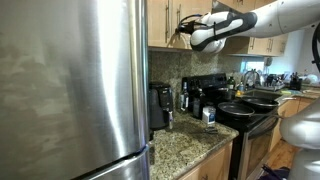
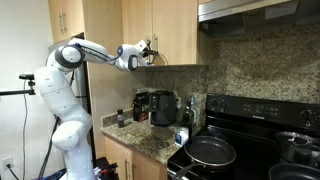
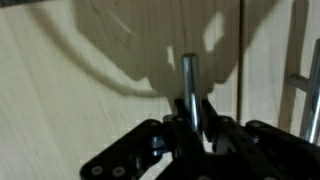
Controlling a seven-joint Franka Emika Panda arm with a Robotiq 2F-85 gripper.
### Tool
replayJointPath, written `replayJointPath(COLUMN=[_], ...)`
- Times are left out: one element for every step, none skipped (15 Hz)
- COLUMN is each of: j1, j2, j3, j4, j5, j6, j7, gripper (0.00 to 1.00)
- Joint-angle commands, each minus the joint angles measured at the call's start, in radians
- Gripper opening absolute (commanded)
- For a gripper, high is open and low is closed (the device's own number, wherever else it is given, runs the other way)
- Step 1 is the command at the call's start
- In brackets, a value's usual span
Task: Open the right cabinet door and then open the drawer of the air fryer
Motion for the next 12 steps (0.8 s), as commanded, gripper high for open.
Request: replayJointPath(j1=[-0.058, -0.075, -0.093, -0.124, -0.131, -0.086, -0.084, -0.079, -0.073, -0.071, -0.079, -0.09], j2=[0.002, -0.007, -0.023, -0.058, -0.108, -0.156, -0.208, -0.259, -0.303, -0.356, -0.415, -0.473], j3=[0.015, 0.021, 0.02, 0.018, -0.007, -0.066, -0.072, -0.073, -0.084, -0.106, -0.142, -0.185], j4=[-0.005, -0.005, -0.008, -0.012, -0.019, -0.023, -0.044, -0.071, -0.087, -0.111, -0.131, -0.156], j5=[-0.014, -0.008, -0.002, 0.007, 0.012, 0.017, 0.039, 0.066, 0.087, 0.118, 0.148, 0.167], j6=[0.02, 0.016, 0.011, -0.017, -0.043, -0.067, -0.093, -0.1, -0.114, -0.122, -0.135, -0.158], j7=[-0.037, -0.053, -0.064, -0.074, -0.081, -0.074, -0.059, -0.035, -0.02, -0.007, 0.001, -0.001], gripper=[0.0, 0.04, 0.04, 0.04, 0.04, 0.04, 0.04, 0.04, 0.04, 0.04, 0.04, 0.04])
